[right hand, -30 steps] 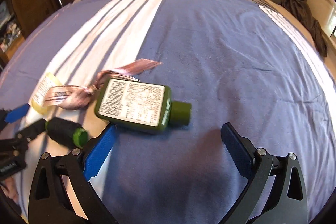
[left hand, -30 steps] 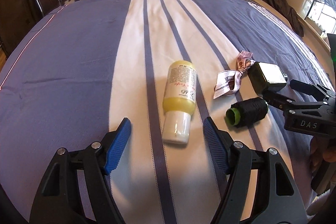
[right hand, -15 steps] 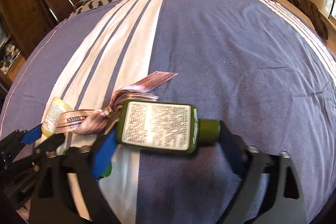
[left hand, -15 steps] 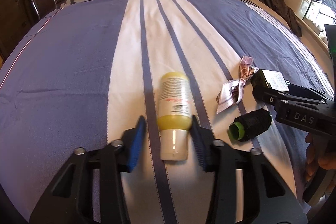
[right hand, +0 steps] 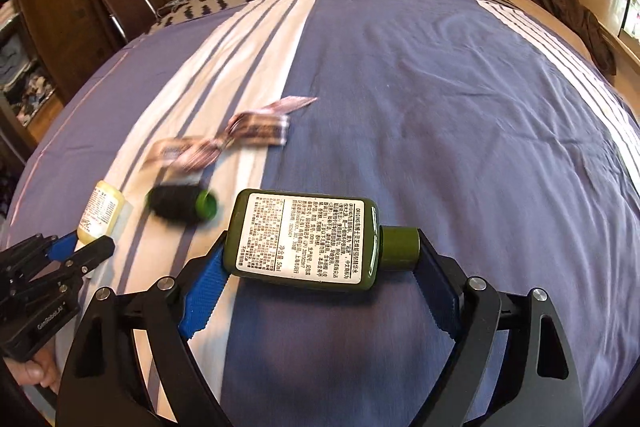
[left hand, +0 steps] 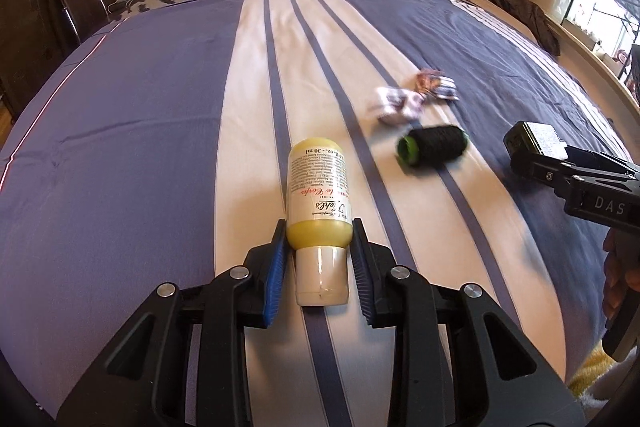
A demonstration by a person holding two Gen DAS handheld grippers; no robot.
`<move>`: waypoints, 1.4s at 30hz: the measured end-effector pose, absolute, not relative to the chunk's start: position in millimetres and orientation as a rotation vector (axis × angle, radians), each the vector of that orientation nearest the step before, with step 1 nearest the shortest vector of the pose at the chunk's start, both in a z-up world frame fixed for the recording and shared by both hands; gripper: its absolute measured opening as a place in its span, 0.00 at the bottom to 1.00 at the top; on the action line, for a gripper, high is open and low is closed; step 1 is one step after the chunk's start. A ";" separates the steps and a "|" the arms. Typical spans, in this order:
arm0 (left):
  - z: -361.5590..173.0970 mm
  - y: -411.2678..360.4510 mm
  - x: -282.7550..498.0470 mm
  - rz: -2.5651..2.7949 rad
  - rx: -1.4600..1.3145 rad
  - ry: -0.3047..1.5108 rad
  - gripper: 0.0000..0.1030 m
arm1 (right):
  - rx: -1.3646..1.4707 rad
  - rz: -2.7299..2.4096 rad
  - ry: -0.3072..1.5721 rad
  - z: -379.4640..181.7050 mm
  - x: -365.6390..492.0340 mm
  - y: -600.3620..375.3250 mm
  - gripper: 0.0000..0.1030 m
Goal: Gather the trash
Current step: 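Grasp the green bottle with the right gripper while the left gripper grasps the yellow-and-white bottle, then carry both bottles down over the black bin and open both grippers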
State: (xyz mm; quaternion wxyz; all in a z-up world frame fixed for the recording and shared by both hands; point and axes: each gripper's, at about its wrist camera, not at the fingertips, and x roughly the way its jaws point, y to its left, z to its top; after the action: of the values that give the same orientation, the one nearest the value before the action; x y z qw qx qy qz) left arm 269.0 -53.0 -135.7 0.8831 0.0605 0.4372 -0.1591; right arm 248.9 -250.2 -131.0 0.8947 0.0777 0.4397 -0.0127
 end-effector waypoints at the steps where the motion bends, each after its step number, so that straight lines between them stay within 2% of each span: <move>1: -133.6 -52.2 261.8 -0.333 0.126 0.904 0.28 | 0.160 -0.022 0.903 -128.7 241.4 -249.6 0.84; 17: -67.9 -45.5 109.8 -0.423 0.085 0.724 0.28 | 0.081 -0.003 0.699 -68.2 81.0 -227.4 0.84; 24: -58.6 -46.1 59.6 -0.459 0.109 0.683 0.28 | 0.072 0.029 0.644 -57.0 21.1 -213.9 0.84; 32: -73.6 -39.5 16.4 -0.459 0.113 0.705 0.28 | 0.072 0.039 0.651 -69.6 -17.9 -198.5 0.84; 42: -130.2 -28.5 -4.2 -0.450 0.094 0.843 0.28 | 0.091 0.038 0.765 -119.6 -39.1 -193.6 0.84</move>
State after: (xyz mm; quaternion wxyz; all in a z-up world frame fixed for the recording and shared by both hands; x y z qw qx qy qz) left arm -4.2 -28.5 -130.2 0.8870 0.0453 0.4053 -0.2164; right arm -39.1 -193.6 -119.6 0.9266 0.0443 0.3729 0.0186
